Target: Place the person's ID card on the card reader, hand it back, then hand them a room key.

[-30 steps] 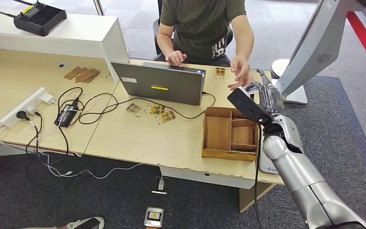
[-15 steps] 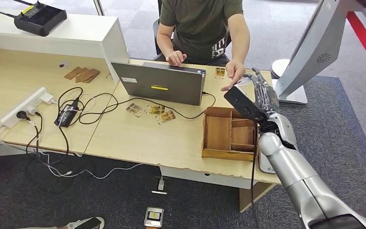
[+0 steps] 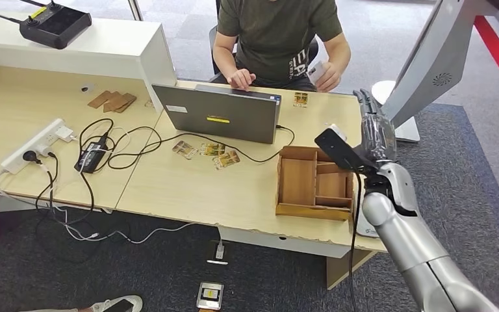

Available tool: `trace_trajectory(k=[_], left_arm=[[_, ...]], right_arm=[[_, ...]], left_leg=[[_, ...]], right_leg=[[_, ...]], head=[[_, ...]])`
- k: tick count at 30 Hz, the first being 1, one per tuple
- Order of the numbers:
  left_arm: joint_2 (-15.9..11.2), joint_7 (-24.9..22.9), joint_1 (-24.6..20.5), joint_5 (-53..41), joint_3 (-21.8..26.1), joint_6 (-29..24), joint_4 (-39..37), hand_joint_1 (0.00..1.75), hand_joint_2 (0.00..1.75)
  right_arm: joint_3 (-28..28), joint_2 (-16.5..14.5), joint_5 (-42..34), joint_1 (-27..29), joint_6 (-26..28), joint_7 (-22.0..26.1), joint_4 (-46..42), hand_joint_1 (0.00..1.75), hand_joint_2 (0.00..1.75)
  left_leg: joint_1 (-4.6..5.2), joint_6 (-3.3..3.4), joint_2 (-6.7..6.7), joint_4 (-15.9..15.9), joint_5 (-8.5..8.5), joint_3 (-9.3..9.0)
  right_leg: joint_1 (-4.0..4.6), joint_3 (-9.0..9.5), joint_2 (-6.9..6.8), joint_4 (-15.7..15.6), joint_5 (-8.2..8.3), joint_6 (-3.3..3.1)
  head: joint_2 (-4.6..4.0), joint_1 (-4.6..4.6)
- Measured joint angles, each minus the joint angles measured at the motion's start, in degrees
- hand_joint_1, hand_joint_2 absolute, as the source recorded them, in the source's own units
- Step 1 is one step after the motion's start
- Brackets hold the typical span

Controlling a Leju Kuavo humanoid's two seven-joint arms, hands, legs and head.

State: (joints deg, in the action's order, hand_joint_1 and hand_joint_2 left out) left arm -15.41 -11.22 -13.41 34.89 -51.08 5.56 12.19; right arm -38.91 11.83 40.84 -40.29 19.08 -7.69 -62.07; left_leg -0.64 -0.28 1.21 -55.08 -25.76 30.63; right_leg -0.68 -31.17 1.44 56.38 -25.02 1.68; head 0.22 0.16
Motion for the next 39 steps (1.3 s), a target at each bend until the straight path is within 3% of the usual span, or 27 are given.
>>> trace_trajectory(k=[5,9,15,24,39], left_arm=[[-0.6,1.0,1.3,1.1,0.0,-0.9,0.0,0.00,1.75],[-1.0,1.7,2.3,1.9,0.1,-1.3,-0.1,0.00,1.75],[-1.6,2.9,3.4,2.8,0.2,-1.5,-0.1,0.00,1.75],[-1.6,3.2,3.9,3.0,0.2,-1.6,-0.1,0.00,1.75],[-1.6,2.9,3.9,2.8,0.2,-1.5,-0.1,0.00,1.75]], right_arm=[[2.9,4.0,7.6,9.3,1.0,1.5,-12.1,0.00,1.75],[4.3,6.4,15.9,16.8,-1.4,1.8,-21.9,0.00,1.75],[4.5,8.2,22.9,22.1,-6.1,1.4,-29.9,0.00,1.75],[3.2,8.0,24.8,23.9,-10.5,1.4,-27.7,0.00,1.75],[-1.4,6.6,18.0,20.5,-18.6,-4.1,-17.1,0.00,1.75]], left_leg=[[0.00,0.02,0.00,0.0,-0.05,-0.01],[-0.01,-0.02,-0.01,0.0,-0.09,-0.01],[-0.03,-0.03,-0.03,0.0,-0.09,-0.03],[-0.03,-0.03,-0.01,0.0,-0.08,-0.02],[-0.03,-0.03,-0.02,0.0,-0.08,-0.01]], right_leg=[[0.00,0.01,0.01,0.0,-0.03,0.03],[0.01,0.01,0.03,0.0,-0.07,0.03],[0.04,0.03,0.03,0.0,-0.08,0.01],[0.04,0.07,0.02,0.0,-0.08,0.01],[0.05,0.05,0.01,0.0,-0.08,0.01]], head=[[0.00,0.01],[0.00,-0.01],[0.00,0.00],[0.00,0.00],[0.00,0.00]])
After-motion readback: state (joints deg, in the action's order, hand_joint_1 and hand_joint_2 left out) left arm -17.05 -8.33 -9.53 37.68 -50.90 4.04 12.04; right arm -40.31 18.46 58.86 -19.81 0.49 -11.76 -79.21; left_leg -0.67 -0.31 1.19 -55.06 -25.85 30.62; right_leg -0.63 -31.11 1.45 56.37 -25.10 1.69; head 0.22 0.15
